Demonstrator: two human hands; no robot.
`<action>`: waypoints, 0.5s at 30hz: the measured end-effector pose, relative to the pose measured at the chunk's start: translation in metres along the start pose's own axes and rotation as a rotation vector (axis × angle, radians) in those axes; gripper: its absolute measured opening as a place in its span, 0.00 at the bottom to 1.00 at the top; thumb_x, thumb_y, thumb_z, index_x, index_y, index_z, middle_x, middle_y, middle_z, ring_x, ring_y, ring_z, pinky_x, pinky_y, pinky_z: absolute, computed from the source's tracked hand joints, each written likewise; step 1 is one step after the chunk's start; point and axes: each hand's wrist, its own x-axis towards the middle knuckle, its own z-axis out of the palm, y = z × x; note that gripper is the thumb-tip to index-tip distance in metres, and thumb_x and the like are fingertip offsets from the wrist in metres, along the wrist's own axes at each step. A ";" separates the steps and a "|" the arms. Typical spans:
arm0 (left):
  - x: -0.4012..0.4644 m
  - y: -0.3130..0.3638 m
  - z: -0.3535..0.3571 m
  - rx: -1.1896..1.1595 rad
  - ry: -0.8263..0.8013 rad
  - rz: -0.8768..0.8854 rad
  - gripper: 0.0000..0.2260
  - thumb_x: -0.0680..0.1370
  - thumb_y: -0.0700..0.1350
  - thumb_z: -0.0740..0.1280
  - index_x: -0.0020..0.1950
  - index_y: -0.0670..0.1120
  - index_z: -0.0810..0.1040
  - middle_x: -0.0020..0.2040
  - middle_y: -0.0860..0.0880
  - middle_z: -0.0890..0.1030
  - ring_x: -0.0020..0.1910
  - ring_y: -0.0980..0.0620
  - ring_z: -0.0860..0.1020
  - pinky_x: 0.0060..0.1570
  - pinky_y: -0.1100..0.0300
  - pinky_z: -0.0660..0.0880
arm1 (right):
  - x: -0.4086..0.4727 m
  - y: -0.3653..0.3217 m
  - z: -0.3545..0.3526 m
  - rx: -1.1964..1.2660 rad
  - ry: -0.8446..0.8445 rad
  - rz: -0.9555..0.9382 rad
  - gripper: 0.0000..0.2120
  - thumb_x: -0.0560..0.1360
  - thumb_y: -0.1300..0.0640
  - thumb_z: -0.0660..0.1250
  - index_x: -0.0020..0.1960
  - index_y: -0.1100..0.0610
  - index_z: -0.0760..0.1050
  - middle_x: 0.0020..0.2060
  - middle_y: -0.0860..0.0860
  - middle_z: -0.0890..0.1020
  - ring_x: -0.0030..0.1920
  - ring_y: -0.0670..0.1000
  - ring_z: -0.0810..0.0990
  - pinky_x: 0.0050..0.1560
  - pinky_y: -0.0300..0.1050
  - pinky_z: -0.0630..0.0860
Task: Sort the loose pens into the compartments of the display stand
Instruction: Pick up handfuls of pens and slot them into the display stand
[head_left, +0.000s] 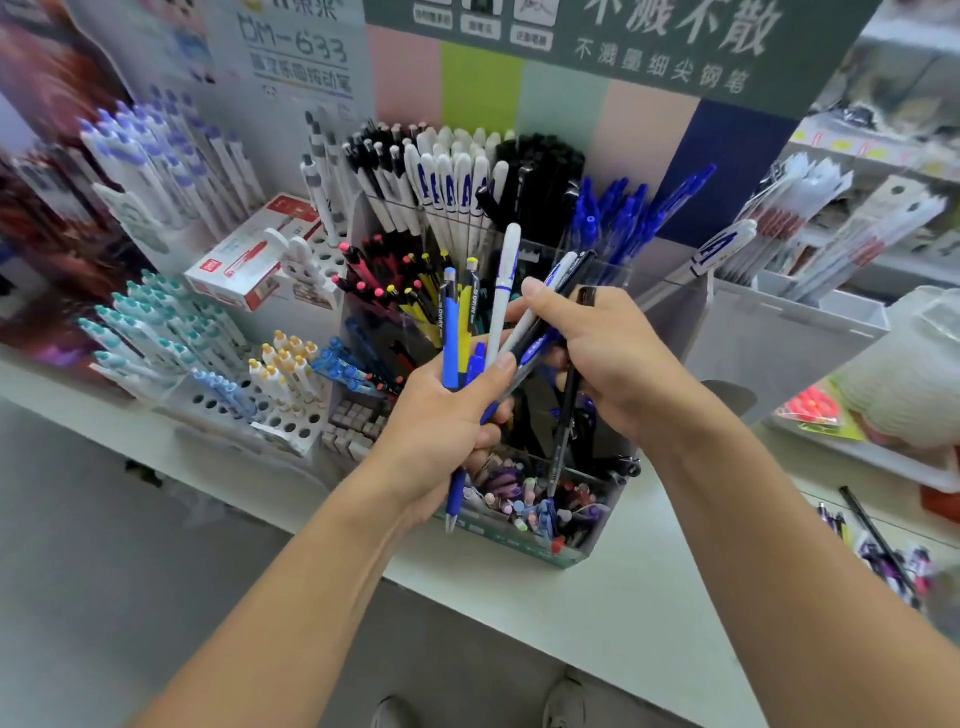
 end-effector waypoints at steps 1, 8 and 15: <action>0.002 0.000 0.001 -0.003 0.030 0.007 0.07 0.82 0.50 0.67 0.57 0.51 0.80 0.32 0.49 0.73 0.25 0.55 0.63 0.23 0.65 0.60 | 0.001 0.000 0.000 0.001 0.008 -0.009 0.18 0.83 0.50 0.63 0.50 0.64 0.82 0.37 0.58 0.86 0.23 0.42 0.70 0.28 0.36 0.68; 0.004 -0.005 -0.004 -0.006 0.080 0.033 0.05 0.81 0.50 0.68 0.54 0.53 0.82 0.33 0.49 0.74 0.25 0.56 0.64 0.23 0.65 0.62 | 0.003 -0.015 -0.009 -0.038 0.315 -0.166 0.24 0.84 0.46 0.61 0.42 0.63 0.83 0.31 0.56 0.77 0.27 0.51 0.70 0.33 0.43 0.68; 0.007 0.008 -0.011 -0.201 0.121 0.012 0.07 0.82 0.52 0.65 0.56 0.50 0.76 0.32 0.52 0.69 0.24 0.59 0.61 0.20 0.69 0.58 | -0.013 -0.054 -0.021 0.125 0.526 -0.533 0.21 0.83 0.52 0.63 0.33 0.58 0.75 0.26 0.49 0.75 0.24 0.50 0.77 0.26 0.46 0.78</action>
